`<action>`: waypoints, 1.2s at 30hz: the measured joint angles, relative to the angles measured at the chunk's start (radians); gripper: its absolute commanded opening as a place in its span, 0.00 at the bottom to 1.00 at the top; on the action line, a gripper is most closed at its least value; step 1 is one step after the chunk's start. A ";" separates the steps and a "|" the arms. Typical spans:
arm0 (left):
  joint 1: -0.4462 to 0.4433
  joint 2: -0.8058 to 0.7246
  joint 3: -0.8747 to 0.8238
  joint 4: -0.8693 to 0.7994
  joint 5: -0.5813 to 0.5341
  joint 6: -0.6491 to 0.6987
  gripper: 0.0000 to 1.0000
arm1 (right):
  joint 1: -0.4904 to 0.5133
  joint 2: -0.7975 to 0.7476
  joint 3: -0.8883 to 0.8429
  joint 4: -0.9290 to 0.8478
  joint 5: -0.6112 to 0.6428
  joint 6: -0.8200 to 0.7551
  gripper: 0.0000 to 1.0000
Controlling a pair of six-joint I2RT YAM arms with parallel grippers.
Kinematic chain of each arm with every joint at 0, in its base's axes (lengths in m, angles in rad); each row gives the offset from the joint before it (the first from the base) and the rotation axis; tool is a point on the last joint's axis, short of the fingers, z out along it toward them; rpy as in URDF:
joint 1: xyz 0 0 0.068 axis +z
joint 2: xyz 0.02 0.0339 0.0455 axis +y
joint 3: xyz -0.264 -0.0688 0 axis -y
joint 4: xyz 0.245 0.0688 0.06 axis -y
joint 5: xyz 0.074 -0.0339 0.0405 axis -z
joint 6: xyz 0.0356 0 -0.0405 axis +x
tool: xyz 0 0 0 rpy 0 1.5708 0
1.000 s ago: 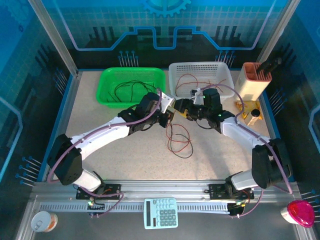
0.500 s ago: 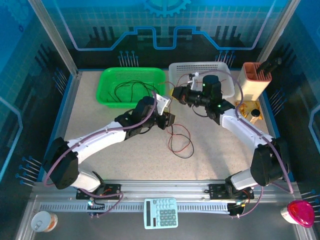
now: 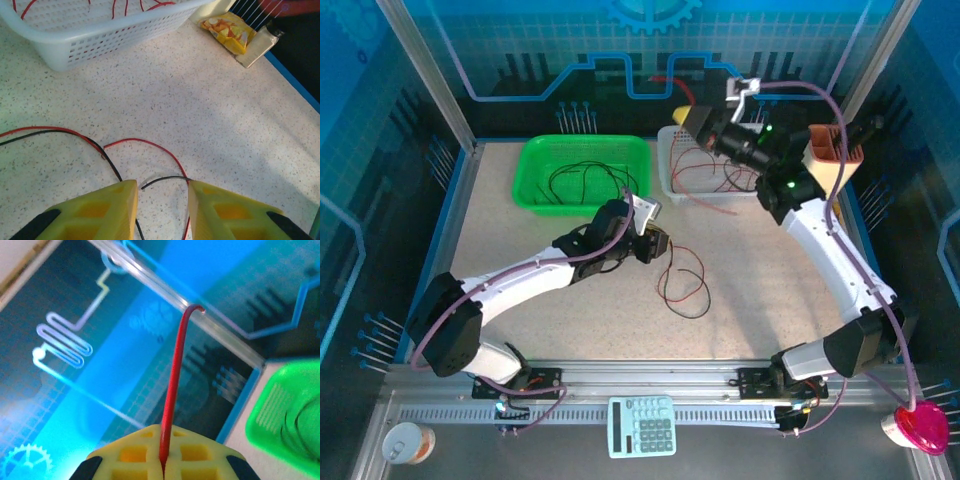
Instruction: Untangle the cables
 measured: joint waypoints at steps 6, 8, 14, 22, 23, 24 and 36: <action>0.000 -0.013 -0.024 -0.002 -0.012 -0.019 0.43 | -0.092 0.047 0.119 0.019 0.090 -0.069 0.00; 0.000 -0.031 -0.031 -0.003 -0.018 -0.028 0.48 | -0.107 0.063 0.140 0.021 0.124 -0.109 0.00; 0.003 -0.111 -0.034 -0.003 -0.043 -0.053 0.65 | -0.125 0.148 0.190 0.017 0.235 -0.281 0.00; 0.027 -0.142 -0.034 -0.012 -0.061 -0.079 0.89 | -0.143 0.387 0.298 -0.016 0.337 -0.454 0.00; 0.032 -0.142 -0.034 -0.013 -0.061 -0.080 0.90 | -0.146 0.424 0.314 -0.024 0.338 -0.467 0.00; 0.034 -0.142 -0.034 -0.015 -0.061 -0.079 0.91 | -0.149 0.459 0.328 -0.034 0.337 -0.476 0.00; 0.058 -0.116 -0.032 -0.042 -0.068 -0.096 0.96 | -0.150 0.685 0.154 -0.153 0.286 -0.451 0.17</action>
